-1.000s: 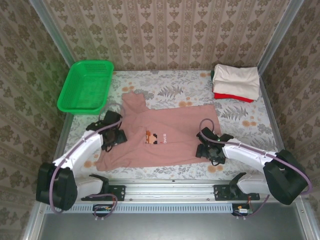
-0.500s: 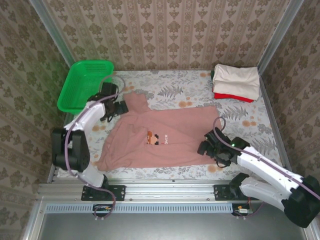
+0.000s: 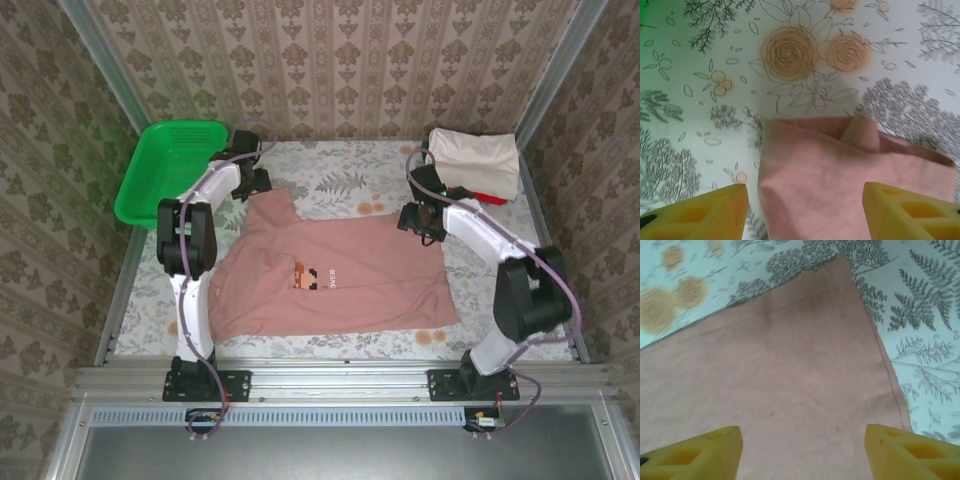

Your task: Fold and stack the t-shirts

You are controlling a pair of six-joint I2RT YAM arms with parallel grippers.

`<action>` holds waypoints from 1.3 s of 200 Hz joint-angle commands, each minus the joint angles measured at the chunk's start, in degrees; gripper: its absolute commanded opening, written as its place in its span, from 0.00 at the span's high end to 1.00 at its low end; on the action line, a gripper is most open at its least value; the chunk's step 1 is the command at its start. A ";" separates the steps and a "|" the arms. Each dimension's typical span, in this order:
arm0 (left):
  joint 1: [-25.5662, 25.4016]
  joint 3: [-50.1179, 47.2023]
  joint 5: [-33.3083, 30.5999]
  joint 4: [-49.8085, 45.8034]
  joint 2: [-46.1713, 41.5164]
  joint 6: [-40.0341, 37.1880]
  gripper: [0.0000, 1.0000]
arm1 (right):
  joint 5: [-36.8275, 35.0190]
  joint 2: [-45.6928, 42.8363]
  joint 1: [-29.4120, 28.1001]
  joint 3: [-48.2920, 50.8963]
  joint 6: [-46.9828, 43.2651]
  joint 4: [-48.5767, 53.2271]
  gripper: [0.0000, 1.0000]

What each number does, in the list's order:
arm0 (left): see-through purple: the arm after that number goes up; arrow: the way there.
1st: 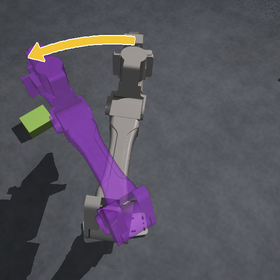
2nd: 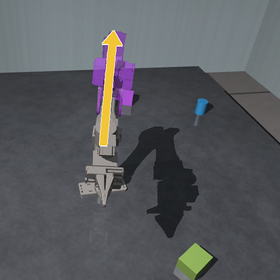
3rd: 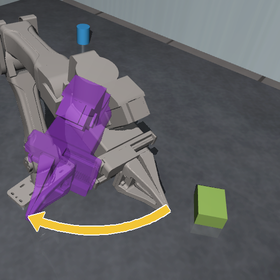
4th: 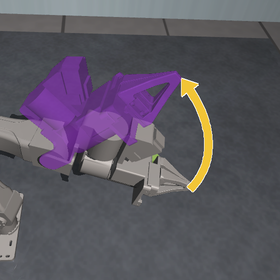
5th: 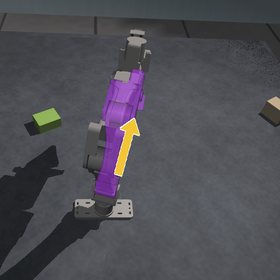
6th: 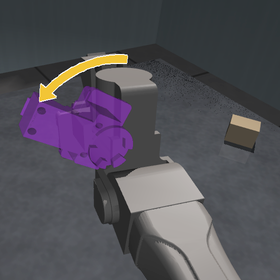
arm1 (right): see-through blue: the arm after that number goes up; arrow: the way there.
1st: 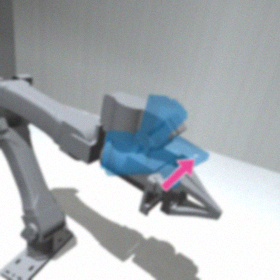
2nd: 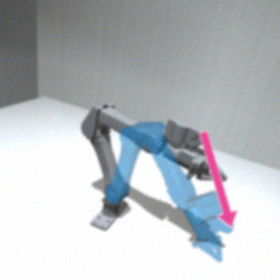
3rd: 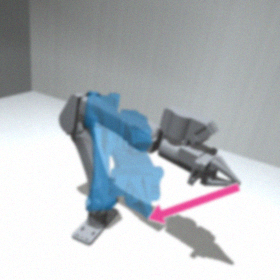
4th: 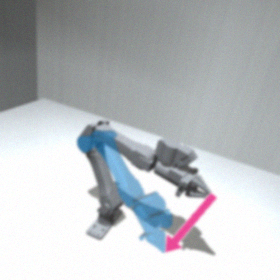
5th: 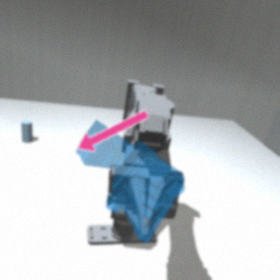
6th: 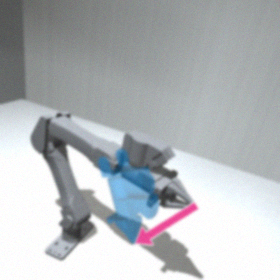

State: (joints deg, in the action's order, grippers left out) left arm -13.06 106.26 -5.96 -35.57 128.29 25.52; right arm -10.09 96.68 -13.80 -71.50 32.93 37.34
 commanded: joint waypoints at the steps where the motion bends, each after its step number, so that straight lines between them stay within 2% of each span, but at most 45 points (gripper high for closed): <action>1: 1.37 3.91 -0.73 -3.55 2.38 1.65 0.39 | 0.34 5.56 2.22 -4.86 -4.94 -1.30 0.34; 38: 1.92 4.86 -0.22 -3.53 5.48 2.13 0.42 | 2.65 13.45 5.67 -8.97 -6.29 -2.88 0.34; 51: 2.00 5.49 0.86 -3.45 6.29 1.80 0.47 | 2.41 15.89 6.36 -10.96 -7.11 -2.85 0.34; 75: 1.92 5.79 2.15 -2.75 6.95 1.05 0.64 | 4.90 21.17 8.99 -15.82 -7.28 -1.83 0.36; 115: 1.92 5.26 3.00 -1.54 6.80 -0.23 0.79 | 7.17 25.70 10.28 -18.34 -7.64 -2.06 0.38; 138: 1.93 5.69 3.89 -1.11 5.92 -1.08 0.92 | 9.91 27.06 10.53 -19.08 -7.48 -2.43 0.49; 153: 1.73 5.45 3.82 -0.74 4.12 -2.22 1.00 | 10.63 26.90 10.55 -19.11 -7.49 -2.57 0.62; 169: 1.29 5.37 2.76 -0.86 1.59 -4.01 1.00 | 10.24 26.17 10.55 -19.45 -7.61 -2.17 0.76; 206: -0.30 3.96 1.04 -0.32 -5.83 -10.80 1.00 | 10.11 22.55 10.53 -19.68 -8.74 -0.37 0.98; 236: -1.52 -0.47 -1.25 0.82 -13.07 -15.53 1.00 | 10.35 17.61 10.55 -16.20 -9.30 -1.22 1.00; 260: -1.21 -7.55 -2.65 2.79 -19.29 -16.03 1.00 | 10.23 13.58 10.55 -12.40 -9.81 -1.73 1.00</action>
State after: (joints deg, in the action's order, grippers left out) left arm -15.00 104.55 -5.56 -34.81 114.17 13.26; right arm -0.51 116.05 -2.94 -86.85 24.29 34.83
